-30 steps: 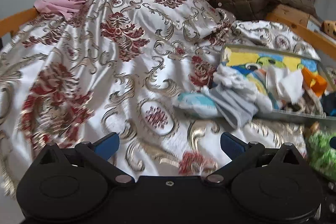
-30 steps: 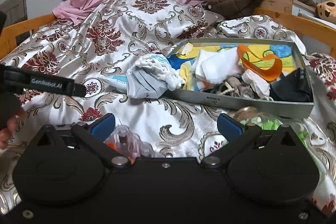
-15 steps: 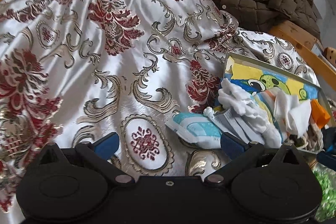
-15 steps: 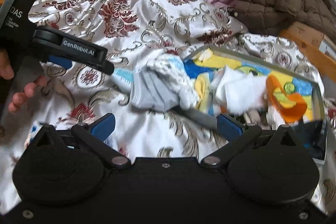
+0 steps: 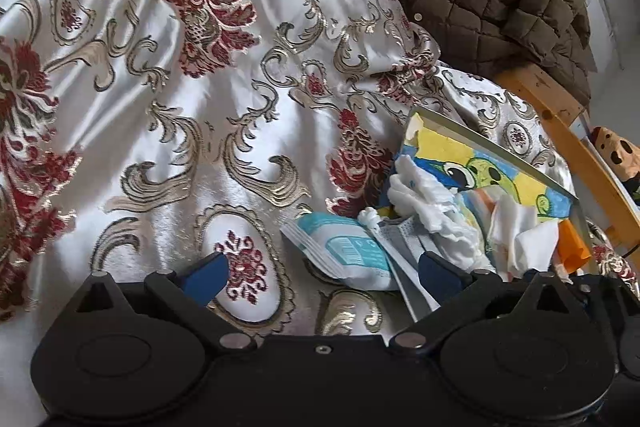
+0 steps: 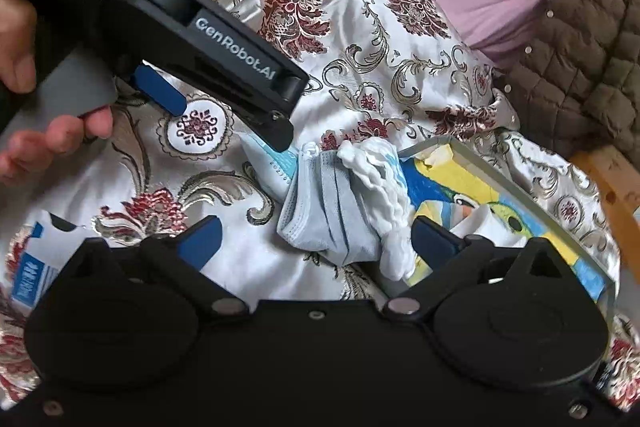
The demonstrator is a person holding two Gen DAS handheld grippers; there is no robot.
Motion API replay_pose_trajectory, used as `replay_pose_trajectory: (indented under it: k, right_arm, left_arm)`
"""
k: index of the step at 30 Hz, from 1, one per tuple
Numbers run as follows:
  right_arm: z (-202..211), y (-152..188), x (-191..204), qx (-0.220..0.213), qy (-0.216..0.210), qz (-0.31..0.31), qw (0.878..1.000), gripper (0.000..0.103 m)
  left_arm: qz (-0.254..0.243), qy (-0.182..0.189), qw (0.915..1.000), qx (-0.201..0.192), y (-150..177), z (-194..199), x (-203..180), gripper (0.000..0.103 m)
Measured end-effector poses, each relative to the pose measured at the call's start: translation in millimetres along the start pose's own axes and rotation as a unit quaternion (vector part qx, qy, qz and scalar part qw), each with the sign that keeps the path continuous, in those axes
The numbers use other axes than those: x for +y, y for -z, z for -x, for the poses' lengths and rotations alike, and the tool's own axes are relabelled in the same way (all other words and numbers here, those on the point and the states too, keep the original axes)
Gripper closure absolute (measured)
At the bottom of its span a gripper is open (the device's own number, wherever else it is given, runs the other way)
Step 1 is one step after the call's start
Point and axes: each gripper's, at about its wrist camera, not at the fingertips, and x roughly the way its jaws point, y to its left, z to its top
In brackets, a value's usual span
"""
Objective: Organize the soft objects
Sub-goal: 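Grasp the blue-white mask packet with the left gripper while the right grasps the grey mask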
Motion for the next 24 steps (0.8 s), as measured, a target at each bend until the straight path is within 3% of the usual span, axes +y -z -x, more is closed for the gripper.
replay_pose_trajectory:
  k: [5, 9, 15, 19, 24]
  right_arm:
    - [-7.9, 2.1, -1.6, 0.013, 0.015, -0.011, 1.000, 0.027]
    - [-16.6, 4.1, -1.3, 0.026, 0.020, -0.006, 0.999, 0.033]
    - [-34.8, -1.5, 1.4, 0.039, 0.016, 0.007, 0.999, 0.057]
    - [-38.0, -2.0, 4.5, 0.039, 0.011, 0.017, 0.999, 0.080]
    - [-39.2, -0.4, 8.8, 0.036, 0.011, 0.026, 0.999, 0.090]
  left_arm:
    - [0.003, 0.011, 0.9999, -0.003, -0.6, -1.3, -1.3, 0.012]
    - [0.005, 0.010, 0.9999, -0.001, -1.4, -4.0, -2.3, 0.019]
    - [0.002, 0.015, 0.9998, 0.011, -1.7, -9.8, -3.8, 0.039]
    - [0.027, 0.018, 0.9993, 0.015, -2.2, -12.0, 3.1, 0.053]
    - [0.032, 0.026, 0.9989, 0.022, -1.6, -15.2, 5.3, 0.060]
